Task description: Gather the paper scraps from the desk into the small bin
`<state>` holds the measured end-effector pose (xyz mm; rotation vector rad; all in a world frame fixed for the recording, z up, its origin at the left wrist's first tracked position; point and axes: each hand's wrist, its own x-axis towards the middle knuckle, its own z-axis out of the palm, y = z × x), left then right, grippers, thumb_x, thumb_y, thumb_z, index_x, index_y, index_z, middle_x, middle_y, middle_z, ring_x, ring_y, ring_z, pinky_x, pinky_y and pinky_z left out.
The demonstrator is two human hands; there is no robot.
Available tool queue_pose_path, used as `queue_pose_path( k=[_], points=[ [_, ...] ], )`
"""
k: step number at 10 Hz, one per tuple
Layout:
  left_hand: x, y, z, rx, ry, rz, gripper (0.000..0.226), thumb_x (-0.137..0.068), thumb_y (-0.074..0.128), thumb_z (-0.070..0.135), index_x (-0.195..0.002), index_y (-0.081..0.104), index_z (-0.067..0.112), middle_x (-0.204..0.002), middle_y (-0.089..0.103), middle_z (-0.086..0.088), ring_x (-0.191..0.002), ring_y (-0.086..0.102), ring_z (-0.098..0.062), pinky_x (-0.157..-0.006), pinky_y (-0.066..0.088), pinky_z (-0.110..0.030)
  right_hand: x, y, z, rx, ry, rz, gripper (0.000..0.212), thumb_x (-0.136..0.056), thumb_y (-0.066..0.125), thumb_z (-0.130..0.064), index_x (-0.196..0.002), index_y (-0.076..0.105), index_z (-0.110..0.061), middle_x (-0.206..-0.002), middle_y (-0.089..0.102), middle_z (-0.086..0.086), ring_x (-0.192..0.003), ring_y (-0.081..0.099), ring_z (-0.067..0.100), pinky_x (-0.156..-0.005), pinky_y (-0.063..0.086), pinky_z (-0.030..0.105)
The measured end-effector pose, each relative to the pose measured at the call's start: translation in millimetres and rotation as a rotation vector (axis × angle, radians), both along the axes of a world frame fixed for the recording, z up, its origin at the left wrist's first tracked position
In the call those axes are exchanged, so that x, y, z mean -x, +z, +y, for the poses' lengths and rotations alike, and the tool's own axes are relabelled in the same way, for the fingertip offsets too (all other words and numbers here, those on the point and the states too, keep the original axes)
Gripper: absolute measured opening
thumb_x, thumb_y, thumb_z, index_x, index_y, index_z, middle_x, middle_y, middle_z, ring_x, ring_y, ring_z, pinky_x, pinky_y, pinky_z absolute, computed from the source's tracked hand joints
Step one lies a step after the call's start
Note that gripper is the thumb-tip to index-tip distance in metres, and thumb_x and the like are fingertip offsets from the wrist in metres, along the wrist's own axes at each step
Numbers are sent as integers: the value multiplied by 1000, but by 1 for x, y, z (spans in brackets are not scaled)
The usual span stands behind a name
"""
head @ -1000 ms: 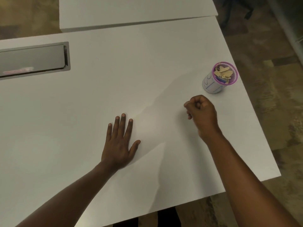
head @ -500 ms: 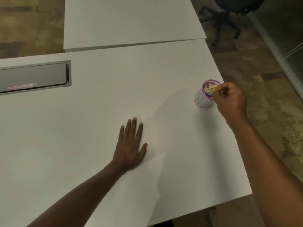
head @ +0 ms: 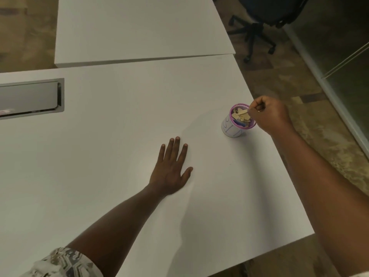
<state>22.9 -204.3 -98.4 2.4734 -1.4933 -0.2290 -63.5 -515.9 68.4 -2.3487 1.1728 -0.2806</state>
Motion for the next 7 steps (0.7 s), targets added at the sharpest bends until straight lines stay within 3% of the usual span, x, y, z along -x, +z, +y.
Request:
queue_pose_path(
  k=[2,4,5,7],
  points=[
    [-1,-2,-2,-8,0,-6,76,-102,29,57,-162,9,14,-169,-3,-15,-157,-4,-32,-125,12,-55,-7,-5,-10,44,130,155,10,-87,74,-18,-83,65,-21,-84,66,1,-83,65,20,-54,45,19],
    [-1,-1,-2,-19,0,-14,76,-102,27,57,-162,8,14,-169,-3,-15,-157,-4,-32,-125,11,-55,-9,-8,-17,29,125,214,8,-87,74,-17,-86,69,-22,-93,69,4,-89,65,20,-60,50,22],
    [-1,-1,-3,-16,-2,-16,76,-102,28,57,-162,8,14,-169,-3,-15,-157,-4,-32,-126,11,-55,-9,-9,-17,57,124,207,4,-89,72,-18,-93,71,-18,-96,71,5,-88,64,18,-55,47,19],
    [-1,2,-3,20,5,6,76,-102,28,57,-162,8,15,-170,-4,-14,-157,-5,-31,-126,10,-54,-5,-1,-1,184,95,38,15,-92,66,-32,-88,69,-18,-80,66,-3,-72,59,11,-48,36,15]
  ],
)
